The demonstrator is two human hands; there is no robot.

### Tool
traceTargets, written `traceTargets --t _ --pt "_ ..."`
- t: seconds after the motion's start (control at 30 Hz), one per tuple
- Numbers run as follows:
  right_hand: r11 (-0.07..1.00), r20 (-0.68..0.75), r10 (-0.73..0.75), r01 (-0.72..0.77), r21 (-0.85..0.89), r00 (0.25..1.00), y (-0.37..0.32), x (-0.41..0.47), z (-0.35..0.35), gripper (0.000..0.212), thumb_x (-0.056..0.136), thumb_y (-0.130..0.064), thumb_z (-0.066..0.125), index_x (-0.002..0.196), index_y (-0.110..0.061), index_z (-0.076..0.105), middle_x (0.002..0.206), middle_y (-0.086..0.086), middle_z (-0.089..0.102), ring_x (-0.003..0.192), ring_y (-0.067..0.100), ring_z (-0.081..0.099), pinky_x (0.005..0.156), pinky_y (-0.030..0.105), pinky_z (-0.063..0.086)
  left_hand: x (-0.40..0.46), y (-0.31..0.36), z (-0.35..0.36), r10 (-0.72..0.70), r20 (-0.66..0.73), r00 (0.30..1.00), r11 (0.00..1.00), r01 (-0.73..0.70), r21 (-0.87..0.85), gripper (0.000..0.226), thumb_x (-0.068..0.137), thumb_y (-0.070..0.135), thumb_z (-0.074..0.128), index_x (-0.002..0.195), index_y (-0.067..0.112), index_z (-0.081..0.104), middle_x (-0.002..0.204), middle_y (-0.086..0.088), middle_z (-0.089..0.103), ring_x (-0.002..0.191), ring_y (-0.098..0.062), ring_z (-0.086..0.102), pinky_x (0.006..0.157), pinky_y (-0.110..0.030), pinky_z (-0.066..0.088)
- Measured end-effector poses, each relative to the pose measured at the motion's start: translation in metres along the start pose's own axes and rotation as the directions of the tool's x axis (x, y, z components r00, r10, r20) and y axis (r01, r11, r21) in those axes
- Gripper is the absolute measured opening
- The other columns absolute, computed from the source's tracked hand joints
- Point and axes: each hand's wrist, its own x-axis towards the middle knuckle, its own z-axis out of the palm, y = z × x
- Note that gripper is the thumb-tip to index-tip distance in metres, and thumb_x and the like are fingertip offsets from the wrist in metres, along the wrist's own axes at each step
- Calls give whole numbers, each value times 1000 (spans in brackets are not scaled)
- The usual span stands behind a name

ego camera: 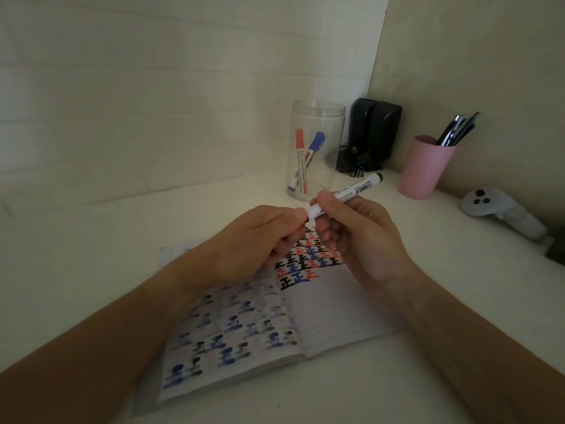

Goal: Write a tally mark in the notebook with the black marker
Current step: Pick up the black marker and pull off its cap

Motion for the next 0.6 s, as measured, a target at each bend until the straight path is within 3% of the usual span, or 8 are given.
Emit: traceTargets --t 0.07,0.13,0.23,0.37,0.43,0.5,0.57,0.6 --pt "1000 13 -8 8 24 1000 -2 1 1 27 99 -14 57 81 -3 73 62 9 59 54 16 49 48 21 41 2 1 1 -43 39 998 978 50 -201 45 109 33 30 68 17 40 53 11 31 46 -8 24 45 -20 23" --pt "1000 -22 2 -2 -6 1000 -2 0 2 27 99 -15 59 79 -3 72 60 8 59 51 15 49 46 21 40 1 -5 3 38 -40 998 995 -35 92 47 108 42 27 67 20 39 53 12 36 44 -9 32 46 -17 28" --pt "998 -155 21 -31 -63 988 2 -1 7 26 96 -18 64 81 3 72 56 6 58 46 12 49 43 20 40 1 -10 2 258 -3 966 716 -189 672 40 99 50 18 78 25 42 61 8 49 49 -12 47 53 -19 41" --pt "996 -283 -2 -23 -84 959 4 1 14 27 94 -21 67 79 2 71 52 2 58 43 10 48 42 20 42 7 -15 0 280 -51 959 624 -141 769 46 99 50 16 88 19 47 67 0 58 52 -16 54 52 -28 44" --pt "997 -272 -9 -11 -73 962 4 -1 17 28 94 -21 66 78 1 70 53 4 57 44 11 47 43 20 41 6 -10 3 217 -66 974 777 -131 616 46 102 47 21 79 17 48 61 2 53 49 -17 47 50 -24 38" --pt "1000 -255 4 -9 -17 967 -1 -1 15 27 95 -20 65 77 -1 70 55 4 56 46 11 47 43 20 41 4 -4 2 21 -77 997 990 -10 144 48 108 39 27 68 18 45 54 6 41 43 -10 32 46 -22 31" --pt "996 -323 31 -4 84 946 -8 2 2 24 96 -19 63 78 -6 71 58 1 59 51 11 50 45 19 43 2 0 -9 -133 -16 991 891 112 -440 51 109 33 28 61 20 42 48 10 31 39 -8 23 39 -19 24" --pt "996 -373 33 2 91 927 -12 3 -8 22 97 -19 63 80 -8 71 59 1 61 53 10 51 47 19 45 -1 -3 -18 -152 -38 988 840 108 -531 52 108 33 28 59 20 41 47 11 30 39 -7 22 37 -18 22"
